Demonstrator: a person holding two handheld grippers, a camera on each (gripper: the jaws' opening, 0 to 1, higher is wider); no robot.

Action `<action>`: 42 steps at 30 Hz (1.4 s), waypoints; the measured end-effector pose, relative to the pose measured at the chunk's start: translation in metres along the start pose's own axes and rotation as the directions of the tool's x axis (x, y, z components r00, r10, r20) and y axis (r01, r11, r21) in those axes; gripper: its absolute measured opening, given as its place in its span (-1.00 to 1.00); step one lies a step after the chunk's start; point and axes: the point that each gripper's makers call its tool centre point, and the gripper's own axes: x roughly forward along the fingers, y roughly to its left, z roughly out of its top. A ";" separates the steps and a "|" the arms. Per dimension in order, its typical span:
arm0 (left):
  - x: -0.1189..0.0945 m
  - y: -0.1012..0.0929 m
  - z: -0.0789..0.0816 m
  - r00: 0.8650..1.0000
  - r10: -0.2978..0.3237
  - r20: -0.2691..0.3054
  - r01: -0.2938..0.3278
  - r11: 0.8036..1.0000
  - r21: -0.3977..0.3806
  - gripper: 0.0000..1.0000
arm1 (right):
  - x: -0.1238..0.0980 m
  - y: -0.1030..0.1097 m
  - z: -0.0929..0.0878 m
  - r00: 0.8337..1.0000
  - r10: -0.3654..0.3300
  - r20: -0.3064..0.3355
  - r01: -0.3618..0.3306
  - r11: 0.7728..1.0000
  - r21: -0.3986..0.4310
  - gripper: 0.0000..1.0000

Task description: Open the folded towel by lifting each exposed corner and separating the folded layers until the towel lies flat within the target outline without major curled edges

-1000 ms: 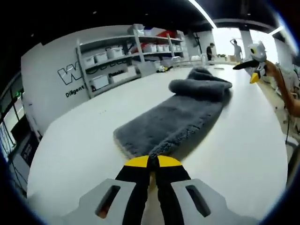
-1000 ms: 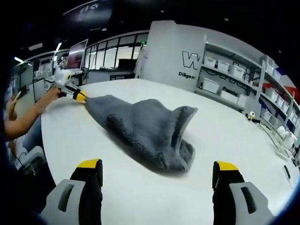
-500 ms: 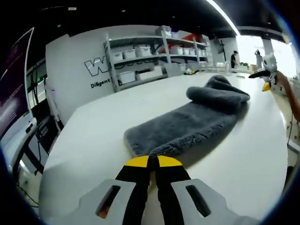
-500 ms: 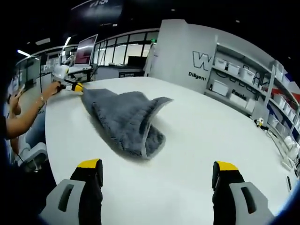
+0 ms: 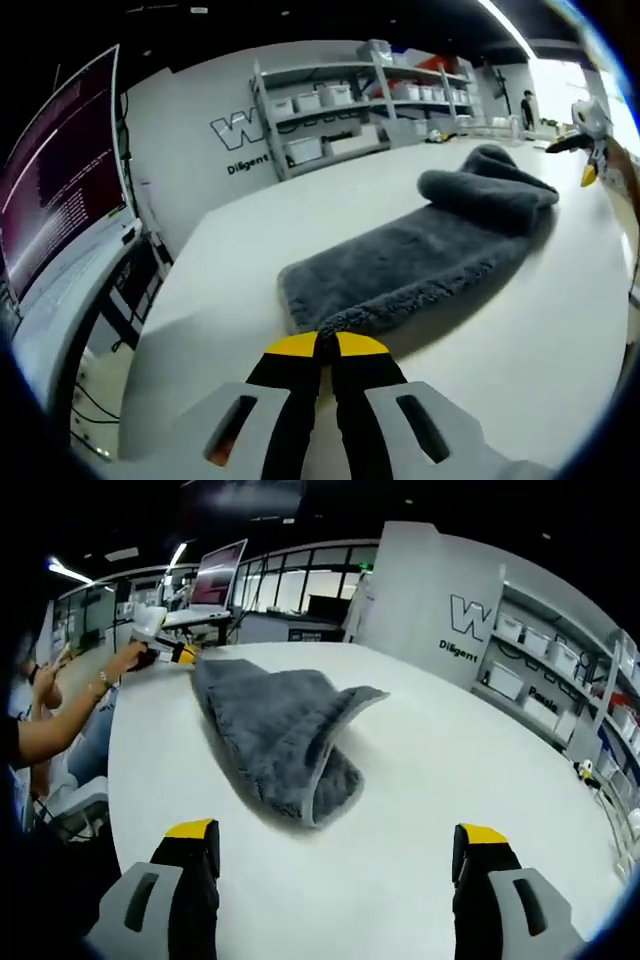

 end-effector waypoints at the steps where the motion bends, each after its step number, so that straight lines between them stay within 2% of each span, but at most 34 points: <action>1: -0.001 0.003 -0.002 1.000 0.012 -0.008 -0.012 1.000 0.006 -0.93 | 0.005 0.005 0.002 1.000 0.012 -0.003 -0.012 1.000 -0.007 0.96; 4: -0.005 0.009 -0.006 0.999 0.040 -0.024 -0.039 0.999 0.015 -0.92 | 0.019 0.014 0.007 1.000 0.020 -0.018 -0.021 0.999 -0.050 0.95; 6: -0.007 0.015 -0.007 0.996 0.084 -0.023 -0.083 0.996 0.035 -0.92 | 0.024 0.019 0.012 0.999 0.034 -0.011 -0.035 0.998 -0.058 0.95; 8: -0.006 0.012 -0.010 0.996 0.084 -0.038 -0.082 0.995 0.050 -0.92 | 0.030 0.025 0.018 0.999 0.054 -0.004 -0.054 0.996 -0.076 0.89; 9: -0.005 0.012 -0.011 0.996 0.081 -0.039 -0.079 0.996 0.049 -0.92 | 0.033 0.028 0.020 0.998 0.060 0.004 -0.060 0.995 -0.085 0.80; 10: -0.004 0.011 -0.012 0.996 0.078 -0.041 -0.076 0.996 0.048 -0.92 | 0.035 0.031 0.025 0.997 0.067 0.031 -0.064 0.993 -0.104 0.61; 12: -0.003 0.010 -0.013 0.996 0.082 -0.046 -0.079 0.995 0.055 -0.92 | 0.038 0.035 0.026 0.997 0.070 0.035 -0.066 0.992 -0.110 0.39; 14: -0.004 0.010 -0.014 0.995 0.085 -0.048 -0.082 0.995 0.062 -0.92 | 0.045 0.040 0.020 0.996 0.091 -0.017 -0.092 0.986 -0.138 0.41; 16: -0.004 0.010 -0.013 0.995 0.086 -0.046 -0.084 0.995 0.059 -0.92 | 0.051 0.043 0.017 0.995 0.097 -0.033 -0.101 0.983 -0.151 0.38; 22: -0.006 0.010 -0.014 0.995 0.088 -0.043 -0.085 0.995 0.059 -0.92 | 0.063 0.045 0.015 0.993 0.108 -0.049 -0.115 0.980 -0.160 0.11; 26: -0.007 0.010 -0.012 0.995 0.095 -0.027 -0.094 0.994 0.052 -0.92 | 0.071 0.046 0.014 0.990 0.130 -0.054 -0.137 0.978 -0.158 -0.01; 31: -0.008 0.009 -0.012 0.995 0.101 -0.025 -0.100 0.993 0.059 -0.92 | 0.079 0.049 0.015 0.985 0.165 -0.045 -0.170 0.974 -0.150 -0.41; 35: -0.007 0.009 -0.013 0.994 0.102 -0.027 -0.100 0.993 0.061 -0.92 | 0.081 0.050 0.015 0.984 0.175 -0.042 -0.180 0.969 -0.169 -0.58; 39: -0.007 0.010 -0.013 0.994 0.101 -0.031 -0.100 0.994 0.055 -0.92 | 0.079 0.049 0.015 0.983 0.183 -0.030 -0.186 0.967 -0.172 -0.85; 42: -0.006 0.010 -0.014 0.994 0.105 -0.032 -0.103 0.993 0.057 -0.92 | 0.078 0.043 0.015 0.985 0.167 -0.029 -0.170 0.969 -0.178 -0.90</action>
